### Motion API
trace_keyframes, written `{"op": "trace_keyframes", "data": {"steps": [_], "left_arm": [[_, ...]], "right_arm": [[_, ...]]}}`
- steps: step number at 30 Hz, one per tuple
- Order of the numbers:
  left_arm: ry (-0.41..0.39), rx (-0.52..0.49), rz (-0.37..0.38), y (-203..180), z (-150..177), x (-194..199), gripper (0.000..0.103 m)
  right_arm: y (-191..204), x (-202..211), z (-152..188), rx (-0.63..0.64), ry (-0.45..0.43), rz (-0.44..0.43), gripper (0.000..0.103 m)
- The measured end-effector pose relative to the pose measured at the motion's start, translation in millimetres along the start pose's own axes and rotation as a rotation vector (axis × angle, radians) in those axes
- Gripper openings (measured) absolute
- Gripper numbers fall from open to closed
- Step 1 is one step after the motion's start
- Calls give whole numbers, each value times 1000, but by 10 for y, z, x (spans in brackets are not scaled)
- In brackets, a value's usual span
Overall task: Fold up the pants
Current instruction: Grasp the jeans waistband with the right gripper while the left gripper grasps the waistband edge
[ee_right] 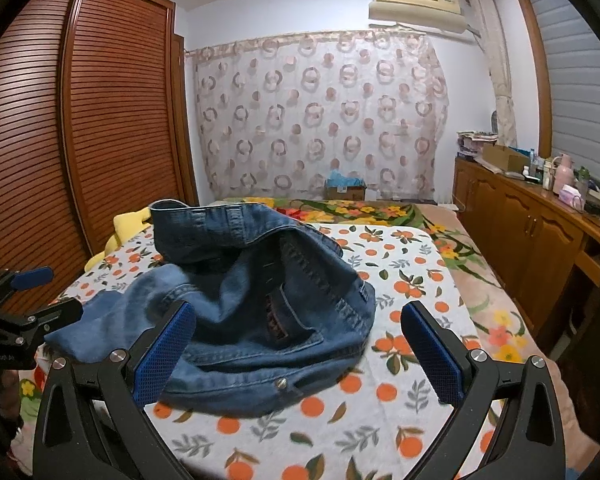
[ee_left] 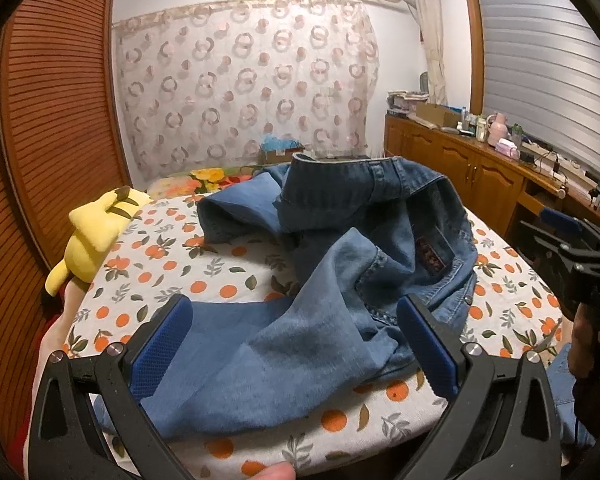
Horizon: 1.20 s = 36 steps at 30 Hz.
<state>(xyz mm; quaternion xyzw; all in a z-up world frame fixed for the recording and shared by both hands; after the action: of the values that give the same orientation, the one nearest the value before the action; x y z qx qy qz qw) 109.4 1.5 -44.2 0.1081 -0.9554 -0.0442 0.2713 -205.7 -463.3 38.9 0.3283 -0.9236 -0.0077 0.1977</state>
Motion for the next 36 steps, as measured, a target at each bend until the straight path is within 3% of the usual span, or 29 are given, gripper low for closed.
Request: {"op": "trace_keyframes", "data": {"steps": [11,19,22,23,24,26,27,36], "left_arm": [[57,-8,37,-13,-178,-441,102],[52,-7,53,129,-428,-652,99],[47,-14,57,164,-528,-712,97],[47,-14,61,170,-555,-725,97],[46,-13,70,181,-585,-735,96],[42,-6,88,213,-669,-746,95],[38,-5,92,221,-715,-746,94],[11,-83,186,6,-1150,-767,88]], "right_arm": [[-190,-472,-296,49,77,-54,98],[-523,-814,-513,35,144,-127,96],[-623,-917,-511,3,202,-191,86],[-630,-946,-511,-5,222,-213,75],[-629,-957,-500,-13,238,-231,56],[-624,-930,-475,-16,257,-260,32],[-599,-889,-467,-16,257,-282,26],[-420,-503,-294,-23,269,-409,19]]}}
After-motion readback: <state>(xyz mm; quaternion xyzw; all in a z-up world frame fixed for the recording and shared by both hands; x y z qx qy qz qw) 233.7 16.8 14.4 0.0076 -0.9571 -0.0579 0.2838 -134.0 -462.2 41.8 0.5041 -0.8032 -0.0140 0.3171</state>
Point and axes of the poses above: each gripper's, at about its wrist camera, not at the fingertips, and x roughly against the way its jaws point, y to its left, z to its underside, the point moved 2 cm from there along -x, roughly the way its jaws point, and after that the axes turned 14 degrees about -z, right-handed, at the moved point
